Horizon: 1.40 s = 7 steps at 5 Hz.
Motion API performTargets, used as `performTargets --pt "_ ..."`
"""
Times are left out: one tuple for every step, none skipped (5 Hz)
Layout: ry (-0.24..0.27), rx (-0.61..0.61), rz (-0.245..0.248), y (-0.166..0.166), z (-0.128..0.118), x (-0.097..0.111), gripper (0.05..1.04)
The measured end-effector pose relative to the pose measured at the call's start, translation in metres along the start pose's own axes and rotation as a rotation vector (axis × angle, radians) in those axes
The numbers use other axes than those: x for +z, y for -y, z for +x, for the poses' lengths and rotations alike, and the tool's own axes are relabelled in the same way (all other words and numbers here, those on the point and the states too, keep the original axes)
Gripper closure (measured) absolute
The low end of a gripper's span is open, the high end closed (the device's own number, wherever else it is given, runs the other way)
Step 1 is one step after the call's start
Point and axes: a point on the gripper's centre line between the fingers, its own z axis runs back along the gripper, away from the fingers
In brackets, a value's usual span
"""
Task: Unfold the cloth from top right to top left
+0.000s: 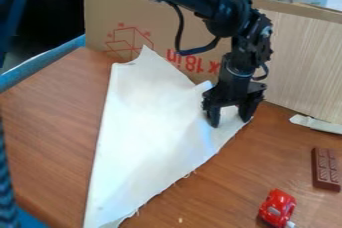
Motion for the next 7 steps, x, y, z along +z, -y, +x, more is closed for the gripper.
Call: performTargets --pt "-0.011 0.010 0.001 0.004 0.001 -0.001 0.425" --pt "-0.020 0.005 -0.003 0.005 -0.001 -0.001 0.698" --pt "-0.062 0.022 0.004 -0.001 0.002 0.000 0.920" --pt "-0.115 0.037 -0.010 -0.002 0.007 0.005 1.020" --pt "-0.169 0.060 -0.046 -0.004 0.019 0.014 1.032" --pt "-0.231 0.080 -0.068 -0.014 0.027 0.015 1.033" --pt "-0.252 0.068 -0.104 -0.027 0.036 0.019 1.033"
